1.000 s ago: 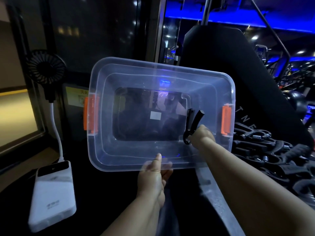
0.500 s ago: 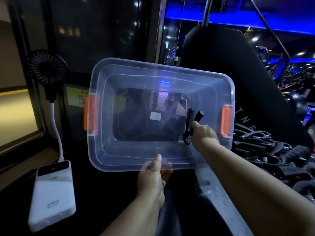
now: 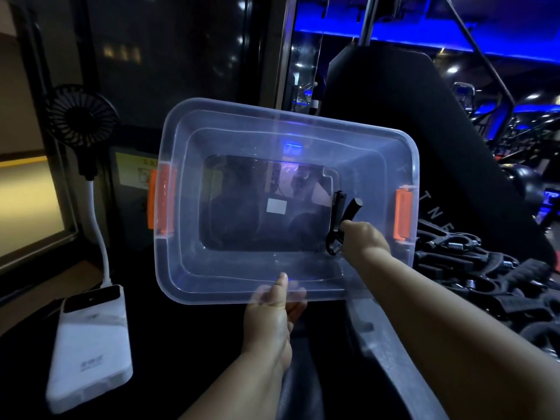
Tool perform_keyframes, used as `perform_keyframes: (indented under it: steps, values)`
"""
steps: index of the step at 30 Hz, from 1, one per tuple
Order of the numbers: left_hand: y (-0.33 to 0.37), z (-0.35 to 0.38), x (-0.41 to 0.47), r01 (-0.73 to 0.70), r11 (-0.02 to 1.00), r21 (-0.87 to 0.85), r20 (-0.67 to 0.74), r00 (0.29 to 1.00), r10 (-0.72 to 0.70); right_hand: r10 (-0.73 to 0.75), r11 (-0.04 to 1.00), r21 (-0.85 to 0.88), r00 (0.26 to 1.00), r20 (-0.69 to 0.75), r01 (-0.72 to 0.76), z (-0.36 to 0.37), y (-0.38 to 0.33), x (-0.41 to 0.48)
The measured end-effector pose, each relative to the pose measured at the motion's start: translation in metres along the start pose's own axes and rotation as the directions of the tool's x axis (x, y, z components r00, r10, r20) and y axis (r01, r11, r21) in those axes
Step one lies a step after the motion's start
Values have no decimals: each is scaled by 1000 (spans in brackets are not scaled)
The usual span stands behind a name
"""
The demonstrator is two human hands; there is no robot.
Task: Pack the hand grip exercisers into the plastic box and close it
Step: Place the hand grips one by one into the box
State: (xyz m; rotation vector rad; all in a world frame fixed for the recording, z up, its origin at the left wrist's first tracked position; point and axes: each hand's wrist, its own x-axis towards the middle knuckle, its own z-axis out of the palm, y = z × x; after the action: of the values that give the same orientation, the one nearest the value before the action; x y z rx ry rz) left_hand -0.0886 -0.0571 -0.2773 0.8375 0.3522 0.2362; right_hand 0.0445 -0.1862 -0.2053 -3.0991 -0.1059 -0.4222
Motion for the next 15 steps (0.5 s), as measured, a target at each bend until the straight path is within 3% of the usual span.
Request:
perform_keyframes:
  steps: [8,15]
  values:
    - [-1,-4,2,-130,991,26,-10,991,130,-10,997,-77,1000,-6,9,-4,-1,-3]
    - [-4,-2,0,-187,981,48,19,982,186,52,991,124,998,32,-56,4,10,2]
